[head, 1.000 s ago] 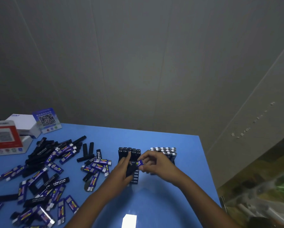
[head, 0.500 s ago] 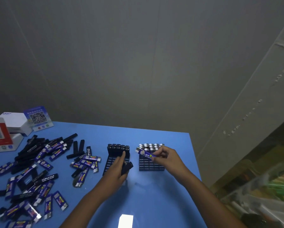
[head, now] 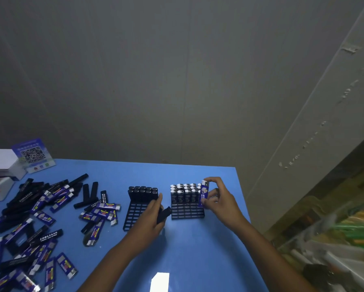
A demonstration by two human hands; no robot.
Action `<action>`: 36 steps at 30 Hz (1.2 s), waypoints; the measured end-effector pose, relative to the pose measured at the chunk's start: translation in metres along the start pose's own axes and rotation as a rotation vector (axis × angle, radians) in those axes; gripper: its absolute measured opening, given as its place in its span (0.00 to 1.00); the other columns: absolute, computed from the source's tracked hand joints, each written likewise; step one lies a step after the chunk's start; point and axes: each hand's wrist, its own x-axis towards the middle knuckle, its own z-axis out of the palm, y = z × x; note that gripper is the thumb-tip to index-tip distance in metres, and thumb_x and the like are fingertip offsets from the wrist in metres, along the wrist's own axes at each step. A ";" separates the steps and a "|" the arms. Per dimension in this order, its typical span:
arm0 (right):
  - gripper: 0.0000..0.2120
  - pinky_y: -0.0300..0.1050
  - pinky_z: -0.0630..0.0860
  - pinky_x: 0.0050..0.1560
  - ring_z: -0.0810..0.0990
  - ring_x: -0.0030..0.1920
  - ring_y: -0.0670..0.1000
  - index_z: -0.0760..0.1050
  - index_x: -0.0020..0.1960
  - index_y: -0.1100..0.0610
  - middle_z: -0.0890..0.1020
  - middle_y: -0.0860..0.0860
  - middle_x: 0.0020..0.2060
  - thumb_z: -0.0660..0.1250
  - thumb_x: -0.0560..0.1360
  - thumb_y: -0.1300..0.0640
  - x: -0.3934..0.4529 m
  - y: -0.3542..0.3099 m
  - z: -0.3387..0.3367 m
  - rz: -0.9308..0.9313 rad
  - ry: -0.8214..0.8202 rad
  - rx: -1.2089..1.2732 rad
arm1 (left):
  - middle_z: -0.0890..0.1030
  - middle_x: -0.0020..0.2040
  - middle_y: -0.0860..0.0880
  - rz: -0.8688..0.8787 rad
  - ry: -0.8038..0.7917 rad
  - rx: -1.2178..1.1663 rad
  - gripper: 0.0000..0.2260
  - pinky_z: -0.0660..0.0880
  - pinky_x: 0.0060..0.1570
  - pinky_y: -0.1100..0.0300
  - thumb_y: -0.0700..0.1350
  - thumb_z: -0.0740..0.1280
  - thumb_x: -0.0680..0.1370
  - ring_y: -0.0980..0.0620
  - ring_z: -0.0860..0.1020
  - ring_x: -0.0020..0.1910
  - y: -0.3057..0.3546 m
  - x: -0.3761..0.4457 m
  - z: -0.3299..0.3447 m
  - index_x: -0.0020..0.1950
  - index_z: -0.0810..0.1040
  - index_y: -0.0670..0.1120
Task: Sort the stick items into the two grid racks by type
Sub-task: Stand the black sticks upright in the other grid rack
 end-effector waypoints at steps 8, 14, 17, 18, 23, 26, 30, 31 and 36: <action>0.12 0.31 0.74 0.39 0.81 0.36 0.44 0.74 0.47 0.49 0.83 0.47 0.35 0.72 0.73 0.65 0.016 0.014 -0.004 -0.019 0.170 -0.064 | 0.69 0.56 0.51 -0.001 -0.027 -0.015 0.32 0.70 0.58 0.62 0.39 0.61 0.82 0.54 0.73 0.54 -0.002 0.011 0.004 0.80 0.47 0.48; 0.13 0.39 0.77 0.43 0.81 0.40 0.45 0.76 0.40 0.48 0.82 0.47 0.40 0.75 0.71 0.64 0.032 0.020 0.022 -0.077 0.047 -0.194 | 0.70 0.56 0.50 -0.046 -0.025 -0.037 0.32 0.71 0.57 0.60 0.39 0.61 0.82 0.54 0.73 0.53 -0.013 0.019 0.003 0.80 0.48 0.48; 0.13 0.32 0.72 0.41 0.77 0.40 0.46 0.77 0.40 0.48 0.78 0.48 0.39 0.76 0.70 0.64 0.042 0.019 0.035 -0.145 0.003 -0.274 | 0.70 0.59 0.49 -0.070 -0.011 -0.049 0.31 0.70 0.55 0.65 0.40 0.62 0.82 0.52 0.73 0.55 -0.018 0.019 0.001 0.80 0.48 0.48; 0.12 0.32 0.71 0.40 0.77 0.39 0.46 0.77 0.40 0.49 0.78 0.48 0.39 0.75 0.70 0.65 0.045 0.018 0.039 -0.150 -0.019 -0.280 | 0.69 0.61 0.50 -0.079 -0.008 -0.051 0.31 0.68 0.54 0.68 0.40 0.61 0.82 0.52 0.71 0.56 -0.019 0.019 0.000 0.80 0.48 0.48; 0.09 0.31 0.71 0.41 0.76 0.39 0.44 0.77 0.42 0.51 0.77 0.45 0.38 0.75 0.71 0.62 0.056 0.019 0.060 -0.179 -0.082 -0.371 | 0.62 0.75 0.47 -0.149 -0.014 -0.052 0.33 0.58 0.55 0.70 0.42 0.60 0.83 0.47 0.63 0.73 -0.030 0.019 -0.003 0.80 0.42 0.50; 0.11 0.30 0.69 0.41 0.76 0.40 0.43 0.75 0.42 0.50 0.76 0.43 0.38 0.75 0.72 0.61 0.060 0.021 0.068 -0.228 -0.077 -0.425 | 0.64 0.66 0.51 -0.184 -0.024 -0.059 0.33 0.57 0.52 0.72 0.40 0.60 0.83 0.45 0.63 0.72 -0.036 0.019 -0.004 0.79 0.41 0.50; 0.11 0.38 0.73 0.42 0.76 0.41 0.43 0.73 0.42 0.48 0.75 0.40 0.39 0.74 0.73 0.60 0.062 0.022 0.074 -0.252 -0.076 -0.472 | 0.62 0.74 0.45 -0.198 -0.011 -0.042 0.35 0.58 0.55 0.70 0.40 0.61 0.82 0.47 0.64 0.72 -0.043 0.018 -0.007 0.80 0.41 0.51; 0.10 0.41 0.74 0.43 0.75 0.41 0.43 0.73 0.43 0.49 0.75 0.40 0.39 0.73 0.73 0.60 0.062 0.022 0.075 -0.259 -0.077 -0.481 | 0.62 0.75 0.45 -0.202 -0.012 -0.038 0.35 0.59 0.56 0.70 0.40 0.61 0.82 0.47 0.64 0.72 -0.044 0.017 -0.007 0.79 0.41 0.51; 0.07 0.45 0.74 0.41 0.72 0.43 0.43 0.73 0.43 0.52 0.73 0.41 0.41 0.71 0.75 0.59 0.062 0.024 0.080 -0.298 -0.085 -0.536 | 0.62 0.75 0.44 -0.208 -0.008 -0.036 0.34 0.58 0.53 0.71 0.40 0.60 0.82 0.45 0.65 0.71 -0.047 0.015 -0.008 0.79 0.41 0.50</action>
